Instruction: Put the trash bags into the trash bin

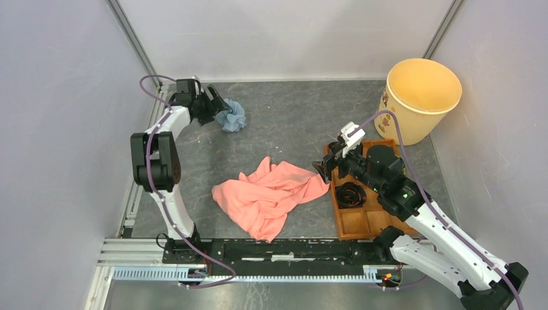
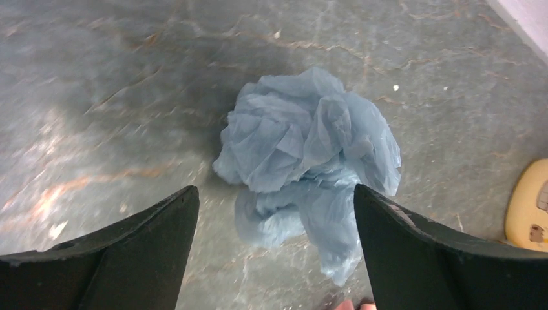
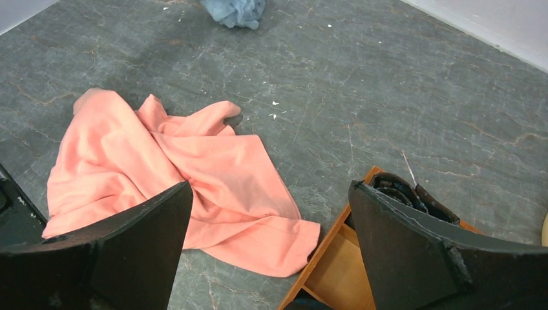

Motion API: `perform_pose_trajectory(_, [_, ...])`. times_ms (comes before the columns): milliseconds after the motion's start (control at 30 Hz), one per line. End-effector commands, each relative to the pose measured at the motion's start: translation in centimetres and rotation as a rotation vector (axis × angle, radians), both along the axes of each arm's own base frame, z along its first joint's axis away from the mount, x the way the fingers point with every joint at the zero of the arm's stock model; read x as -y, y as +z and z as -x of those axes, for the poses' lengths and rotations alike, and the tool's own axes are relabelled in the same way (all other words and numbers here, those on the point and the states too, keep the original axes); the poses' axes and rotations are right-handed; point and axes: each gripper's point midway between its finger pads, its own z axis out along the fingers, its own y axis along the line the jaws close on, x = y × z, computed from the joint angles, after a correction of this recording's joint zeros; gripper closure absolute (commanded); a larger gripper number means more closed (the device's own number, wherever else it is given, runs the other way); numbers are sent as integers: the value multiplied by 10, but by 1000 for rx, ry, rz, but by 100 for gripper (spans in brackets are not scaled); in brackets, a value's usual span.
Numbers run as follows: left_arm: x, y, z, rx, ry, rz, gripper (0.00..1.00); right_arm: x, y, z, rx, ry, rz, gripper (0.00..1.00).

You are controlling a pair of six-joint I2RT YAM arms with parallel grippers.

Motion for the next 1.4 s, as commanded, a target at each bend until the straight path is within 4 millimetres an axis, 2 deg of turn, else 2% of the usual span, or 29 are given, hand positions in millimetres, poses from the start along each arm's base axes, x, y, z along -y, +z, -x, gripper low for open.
perform_pose_trajectory(0, [31,9,-34,72,-80,177,14,-8,-1,3,-19,32,-16,2])
perform_pose_trajectory(67, [35,0,-38,70,-88,207,24,-10,-3,4,-36,33,-27,2])
perform_pose_trajectory(167, [39,-9,-41,54,-89,235,49,-13,-7,4,-63,35,-48,2])
perform_pose_trajectory(300, [52,3,-33,57,-121,270,83,-17,-20,5,-114,37,-49,2])
perform_pose_trajectory(333, [54,12,-29,64,-127,276,92,-18,-22,5,-124,40,-45,2])
perform_pose_trajectory(367, [55,15,-22,54,-119,288,97,-18,-25,4,-133,40,-37,2])
perform_pose_trajectory(433, [60,35,-6,71,-121,323,98,-20,-31,2,-146,43,-21,2])
perform_pose_trajectory(533, [85,58,29,95,-166,355,98,-26,-35,-1,-155,60,-1,2])
perform_pose_trajectory(633, [99,74,67,115,-191,382,98,-39,-36,-7,-144,101,-15,2])
perform_pose_trajectory(667, [105,88,80,152,-212,400,98,-45,-35,-11,-141,115,-26,2])
perform_pose_trajectory(767, [120,91,117,163,-241,397,98,-66,-33,-21,-159,144,-50,2])
perform_pose_trajectory(867, [142,78,151,135,-289,394,98,-87,-39,-30,-204,161,-70,2])
perform_pose_trajectory(1000, [153,62,168,122,-306,423,98,-119,-38,-39,-232,200,-119,2])
perform_pose_trajectory(1100, [158,61,170,115,-332,444,98,-125,-42,-47,-238,166,-140,2])
perform_pose_trajectory(1200, [161,63,170,121,-346,457,98,-125,-55,-57,-260,116,-131,2])
perform_pose_trajectory(1367, [167,60,171,110,-365,481,98,-147,-63,-60,-290,144,-148,7])
